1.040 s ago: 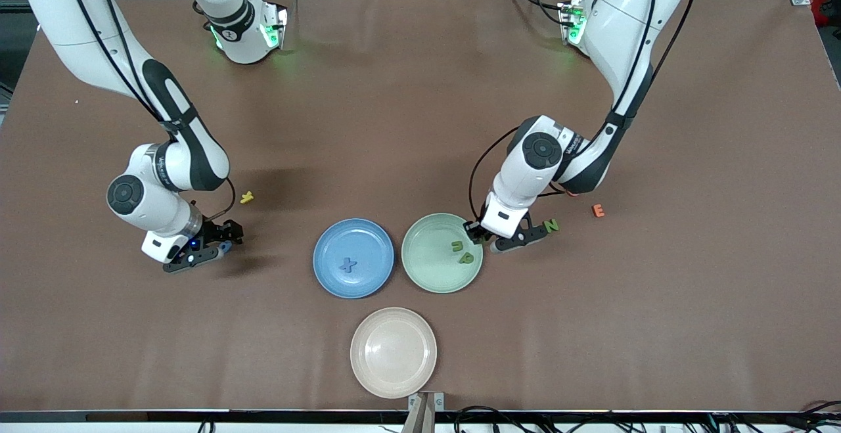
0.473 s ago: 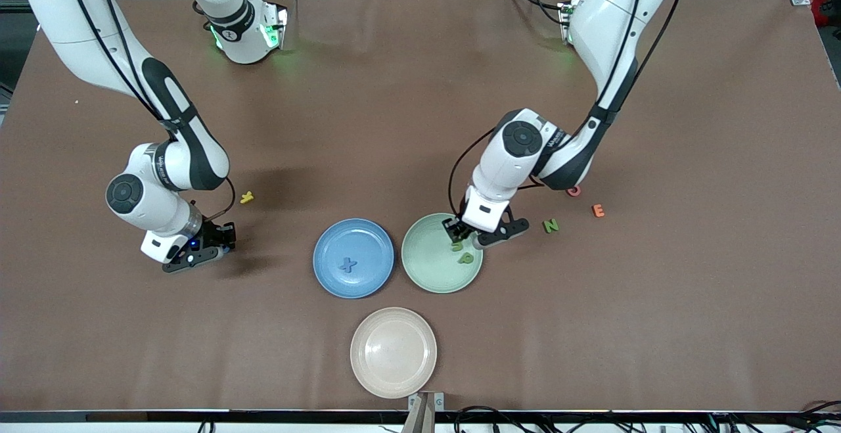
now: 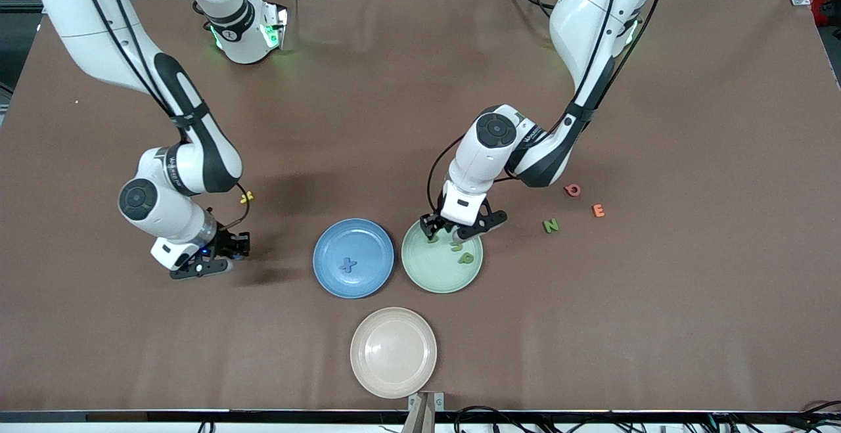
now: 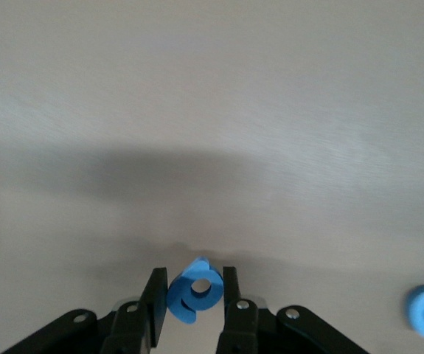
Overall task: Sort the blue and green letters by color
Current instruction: 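Release the B on the green plate while the right gripper drops e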
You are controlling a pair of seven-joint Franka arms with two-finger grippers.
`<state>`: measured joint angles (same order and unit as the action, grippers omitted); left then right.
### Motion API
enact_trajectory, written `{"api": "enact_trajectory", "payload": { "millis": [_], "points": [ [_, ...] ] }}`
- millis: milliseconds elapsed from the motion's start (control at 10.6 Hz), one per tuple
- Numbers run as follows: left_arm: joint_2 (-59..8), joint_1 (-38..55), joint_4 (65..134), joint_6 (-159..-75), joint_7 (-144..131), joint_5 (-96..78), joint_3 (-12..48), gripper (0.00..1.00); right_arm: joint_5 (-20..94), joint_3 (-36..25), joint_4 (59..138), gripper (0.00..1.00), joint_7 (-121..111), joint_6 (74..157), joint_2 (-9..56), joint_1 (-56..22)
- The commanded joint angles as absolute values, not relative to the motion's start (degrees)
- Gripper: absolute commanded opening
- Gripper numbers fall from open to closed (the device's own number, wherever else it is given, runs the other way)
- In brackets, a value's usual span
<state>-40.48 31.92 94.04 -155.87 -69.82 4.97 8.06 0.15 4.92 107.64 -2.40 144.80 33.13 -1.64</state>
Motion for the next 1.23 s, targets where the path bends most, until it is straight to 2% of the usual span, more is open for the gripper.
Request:
{"api": "enact_trajectory", "payload": {
  "millis": [0, 378, 567, 946, 1040, 1135],
  "points": [
    [-41.57, 33.75, 92.98, -155.48, -71.54, 12.03, 4.48, 1.0, 0.7, 4.92, 104.77, 0.0, 8.67, 143.18, 33.31, -5.61],
    [-40.78, 29.11, 93.08, -144.52, -60.07, 12.13, 4.39, 1.0, 2.01, 4.92, 98.63, 0.0, 23.34, 139.66, 35.76, -12.64],
    [-39.12, 26.2, 94.56, -142.48, -53.99, 11.69, 4.83, 1.0, 4.64, 4.92, 95.38, 0.0, 25.4, 139.75, 38.05, -15.98],
    [-33.15, 21.46, 104.3, -142.47, -47.65, 11.51, 5.18, 1.0, 8.25, 4.92, 91.59, 0.0, 27.59, 140.45, 40.25, -19.77],
    [-32.0, 19.01, 106.76, -142.64, -45.9, 11.51, 6.4, 1.0, 9.39, 4.92, 91.15, 0.08, 28.12, 140.36, 40.43, -20.12],
    [-31.12, 15.59, 108.79, -142.91, -43.7, 11.51, 8.59, 1.0, 9.93, 4.92, 91.14, 0.94, 28.39, 140.45, 40.43, -20.13]
  ]
}}
